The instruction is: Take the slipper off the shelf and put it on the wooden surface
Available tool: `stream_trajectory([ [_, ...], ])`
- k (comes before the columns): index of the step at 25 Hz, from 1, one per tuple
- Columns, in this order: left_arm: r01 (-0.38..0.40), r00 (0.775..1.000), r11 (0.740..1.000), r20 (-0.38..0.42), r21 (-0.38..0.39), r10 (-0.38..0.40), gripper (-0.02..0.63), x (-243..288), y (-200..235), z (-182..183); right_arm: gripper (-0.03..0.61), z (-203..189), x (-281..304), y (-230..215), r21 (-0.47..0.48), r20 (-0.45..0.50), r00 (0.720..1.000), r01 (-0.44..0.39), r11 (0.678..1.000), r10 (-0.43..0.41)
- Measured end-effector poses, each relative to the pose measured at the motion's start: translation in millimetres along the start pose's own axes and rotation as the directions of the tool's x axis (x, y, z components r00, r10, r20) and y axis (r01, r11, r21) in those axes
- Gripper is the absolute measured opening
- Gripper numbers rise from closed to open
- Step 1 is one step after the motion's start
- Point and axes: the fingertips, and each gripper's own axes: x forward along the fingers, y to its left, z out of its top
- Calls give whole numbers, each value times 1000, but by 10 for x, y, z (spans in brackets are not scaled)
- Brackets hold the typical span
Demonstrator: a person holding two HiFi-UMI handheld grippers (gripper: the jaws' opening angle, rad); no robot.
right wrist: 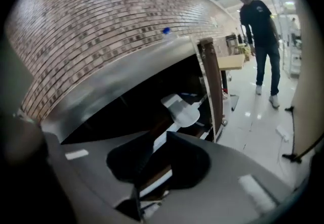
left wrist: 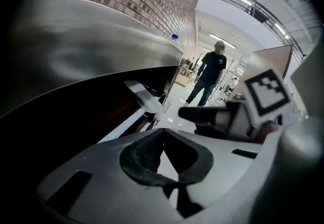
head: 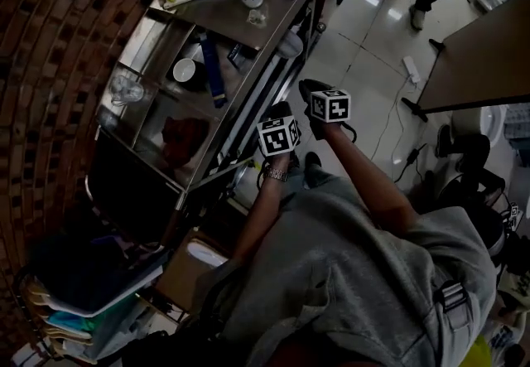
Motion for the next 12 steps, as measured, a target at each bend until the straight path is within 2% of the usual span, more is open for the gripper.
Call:
stream_trajectory([
  [1, -9, 1000, 1000, -1, -9, 9, 5, 4, 53, 13, 131, 97, 197, -164, 78, 27, 1000, -7, 997, 5],
  [2, -17, 1000, 1000, -3, -23, 17, 5, 13, 99, 16, 194, 183, 402, -335, 150, 50, 999, -17, 989, 10],
  [4, -22, 1000, 998, -11, -54, 22, 5, 49, 143, -9, 218, 280, 800, -694, 243, 72, 997, -15, 970, -2],
  [7, -15, 999, 997, -47, -73, 12, 5, 92, 121, -191, 283, 213, 1266, -1138, 291, 32, 998, 37, 956, -48],
  [9, -16, 998, 996, -65, -86, 11, 5, 113, 138, -299, 323, 221, 1500, -1296, 332, 23, 998, 53, 942, -64],
  [12, -25, 996, 994, -86, -110, 16, 5, 147, 213, -435, 344, 291, 1779, -1356, 397, 42, 997, 40, 917, -62],
])
